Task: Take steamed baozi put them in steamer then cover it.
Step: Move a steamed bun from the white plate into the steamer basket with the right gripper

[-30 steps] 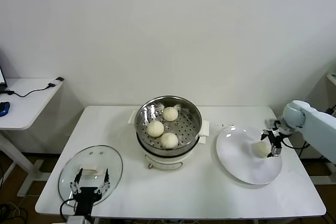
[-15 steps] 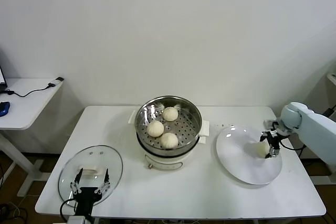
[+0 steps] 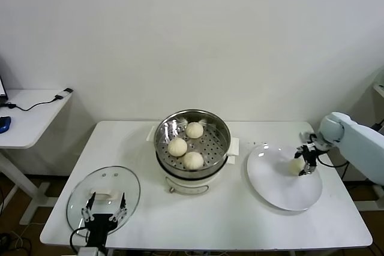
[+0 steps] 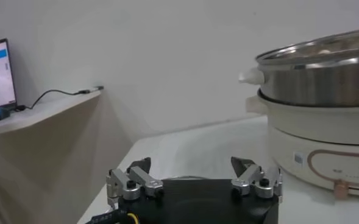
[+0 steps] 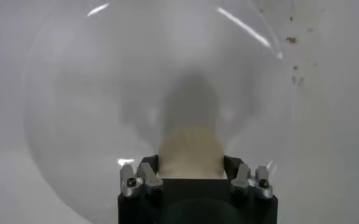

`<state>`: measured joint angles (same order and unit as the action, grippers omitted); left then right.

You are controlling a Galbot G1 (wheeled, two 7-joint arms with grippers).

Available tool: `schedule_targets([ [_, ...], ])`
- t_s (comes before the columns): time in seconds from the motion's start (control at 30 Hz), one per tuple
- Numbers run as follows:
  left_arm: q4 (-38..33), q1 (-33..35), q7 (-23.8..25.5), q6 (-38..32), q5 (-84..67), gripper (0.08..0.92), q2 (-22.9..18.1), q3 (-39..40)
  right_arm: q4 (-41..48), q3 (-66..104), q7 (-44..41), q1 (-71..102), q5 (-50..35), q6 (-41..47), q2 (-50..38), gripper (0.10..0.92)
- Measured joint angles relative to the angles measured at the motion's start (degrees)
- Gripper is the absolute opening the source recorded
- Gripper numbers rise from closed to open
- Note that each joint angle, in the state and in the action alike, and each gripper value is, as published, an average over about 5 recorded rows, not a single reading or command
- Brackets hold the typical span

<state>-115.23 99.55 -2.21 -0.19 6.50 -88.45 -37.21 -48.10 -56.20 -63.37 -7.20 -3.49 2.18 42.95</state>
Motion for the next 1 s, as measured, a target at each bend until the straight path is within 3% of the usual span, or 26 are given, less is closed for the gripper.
schedule_targets([
  [0.63,-0.5,-1.4,0.7,-0.4,-0.8,0.823,-0.8,2.5,-4.3,-30.0,2.5,-31.9,-35.2,7.3,14.0,0.687],
  [1.0,-0.6,-0.5,1.2,-1.5,-1.0,0.823,-0.5,3.6,-9.9,-41.2,5.9,-39.2,-46.4,11.3,23.5,0.695],
])
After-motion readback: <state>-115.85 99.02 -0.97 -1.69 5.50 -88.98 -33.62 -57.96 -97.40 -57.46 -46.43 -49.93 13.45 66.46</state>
